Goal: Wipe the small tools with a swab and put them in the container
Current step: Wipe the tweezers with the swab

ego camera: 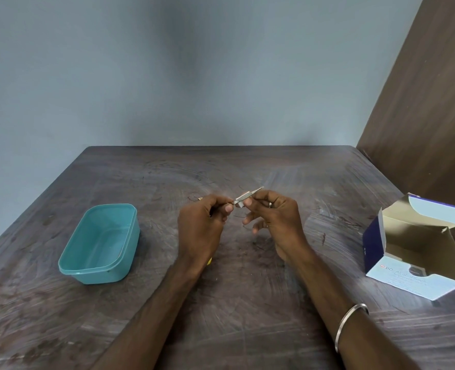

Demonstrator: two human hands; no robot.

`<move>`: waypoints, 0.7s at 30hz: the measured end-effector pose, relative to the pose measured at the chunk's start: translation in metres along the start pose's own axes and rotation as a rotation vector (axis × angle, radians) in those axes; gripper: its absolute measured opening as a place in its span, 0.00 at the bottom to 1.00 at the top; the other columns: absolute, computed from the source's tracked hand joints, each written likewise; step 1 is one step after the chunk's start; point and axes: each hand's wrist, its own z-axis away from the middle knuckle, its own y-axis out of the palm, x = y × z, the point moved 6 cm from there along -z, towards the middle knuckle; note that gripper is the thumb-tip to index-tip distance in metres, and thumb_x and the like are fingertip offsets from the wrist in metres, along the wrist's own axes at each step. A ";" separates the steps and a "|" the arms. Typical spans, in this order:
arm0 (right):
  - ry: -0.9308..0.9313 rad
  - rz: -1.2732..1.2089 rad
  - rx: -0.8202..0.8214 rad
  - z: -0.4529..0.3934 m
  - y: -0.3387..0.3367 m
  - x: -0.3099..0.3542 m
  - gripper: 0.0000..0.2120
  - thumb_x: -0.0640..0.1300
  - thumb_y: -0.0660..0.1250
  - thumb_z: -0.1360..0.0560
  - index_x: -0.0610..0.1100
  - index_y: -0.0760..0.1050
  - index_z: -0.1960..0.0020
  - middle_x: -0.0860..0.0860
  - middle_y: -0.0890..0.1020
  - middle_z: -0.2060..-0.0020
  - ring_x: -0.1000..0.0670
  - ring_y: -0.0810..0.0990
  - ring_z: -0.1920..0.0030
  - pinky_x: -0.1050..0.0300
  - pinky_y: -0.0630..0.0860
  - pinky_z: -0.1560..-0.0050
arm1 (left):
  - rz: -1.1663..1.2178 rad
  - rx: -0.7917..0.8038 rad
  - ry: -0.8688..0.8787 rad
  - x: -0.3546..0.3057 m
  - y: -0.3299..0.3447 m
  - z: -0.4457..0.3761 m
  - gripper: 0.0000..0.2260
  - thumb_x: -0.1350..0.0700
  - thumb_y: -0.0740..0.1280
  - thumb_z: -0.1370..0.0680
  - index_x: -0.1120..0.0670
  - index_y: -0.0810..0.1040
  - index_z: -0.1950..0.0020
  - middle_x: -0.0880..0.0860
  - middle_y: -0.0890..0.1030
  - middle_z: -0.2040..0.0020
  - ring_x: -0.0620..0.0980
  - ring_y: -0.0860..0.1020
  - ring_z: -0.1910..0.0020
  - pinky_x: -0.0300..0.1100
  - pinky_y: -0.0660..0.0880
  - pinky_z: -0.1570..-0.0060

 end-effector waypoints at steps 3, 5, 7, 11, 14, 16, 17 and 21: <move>-0.003 -0.039 -0.025 0.000 -0.003 0.003 0.04 0.38 0.73 0.26 0.40 0.83 0.51 0.44 0.87 0.59 0.47 0.83 0.70 0.59 0.75 0.75 | -0.001 -0.012 -0.037 0.006 -0.001 -0.001 0.06 0.63 0.73 0.25 0.53 0.85 0.53 0.46 0.84 0.63 0.46 0.82 0.64 0.53 0.81 0.61; -0.013 -0.057 -0.035 -0.001 -0.005 0.006 0.03 0.37 0.73 0.25 0.42 0.83 0.52 0.44 0.88 0.59 0.48 0.83 0.70 0.60 0.75 0.76 | 0.014 -0.018 -0.074 0.011 -0.002 -0.002 0.06 0.63 0.72 0.25 0.52 0.85 0.54 0.47 0.84 0.64 0.48 0.83 0.64 0.54 0.81 0.61; -0.020 -0.068 -0.043 -0.001 -0.006 0.008 0.03 0.37 0.72 0.25 0.43 0.83 0.53 0.45 0.88 0.60 0.48 0.83 0.71 0.60 0.75 0.76 | 0.016 -0.019 -0.094 0.013 -0.002 -0.002 0.06 0.62 0.72 0.24 0.51 0.84 0.54 0.47 0.84 0.64 0.48 0.83 0.64 0.54 0.82 0.60; -0.032 -0.081 -0.054 -0.002 -0.007 0.009 0.05 0.37 0.71 0.25 0.42 0.82 0.50 0.44 0.88 0.58 0.49 0.82 0.71 0.60 0.76 0.76 | 0.024 -0.024 -0.115 0.013 -0.003 -0.002 0.08 0.63 0.71 0.24 0.50 0.84 0.55 0.47 0.84 0.65 0.47 0.82 0.66 0.54 0.82 0.61; -0.038 -0.106 -0.096 -0.003 -0.012 0.010 0.09 0.37 0.72 0.25 0.42 0.82 0.45 0.42 0.88 0.57 0.49 0.81 0.72 0.60 0.76 0.76 | 0.037 -0.039 -0.138 0.016 -0.004 -0.002 0.09 0.64 0.71 0.24 0.50 0.84 0.55 0.47 0.84 0.65 0.48 0.83 0.66 0.55 0.82 0.61; -0.021 -0.118 -0.130 -0.005 -0.016 0.010 0.14 0.37 0.73 0.26 0.44 0.80 0.41 0.42 0.88 0.57 0.50 0.81 0.72 0.59 0.76 0.76 | 0.025 -0.048 -0.130 0.016 -0.005 -0.002 0.07 0.63 0.71 0.24 0.51 0.84 0.54 0.47 0.84 0.65 0.48 0.83 0.65 0.55 0.82 0.61; -0.010 -0.111 -0.143 -0.005 -0.017 0.009 0.17 0.38 0.74 0.26 0.46 0.79 0.39 0.42 0.88 0.57 0.50 0.82 0.72 0.59 0.76 0.75 | 0.017 -0.054 -0.123 0.015 -0.006 -0.002 0.07 0.63 0.71 0.23 0.52 0.84 0.54 0.47 0.83 0.65 0.48 0.82 0.65 0.55 0.82 0.62; 0.013 -0.066 -0.156 -0.007 -0.020 0.006 0.16 0.39 0.73 0.26 0.44 0.79 0.38 0.45 0.88 0.57 0.49 0.85 0.68 0.59 0.76 0.75 | 0.018 -0.086 -0.124 0.013 -0.010 -0.003 0.06 0.62 0.70 0.23 0.52 0.84 0.53 0.48 0.83 0.65 0.48 0.82 0.65 0.54 0.82 0.62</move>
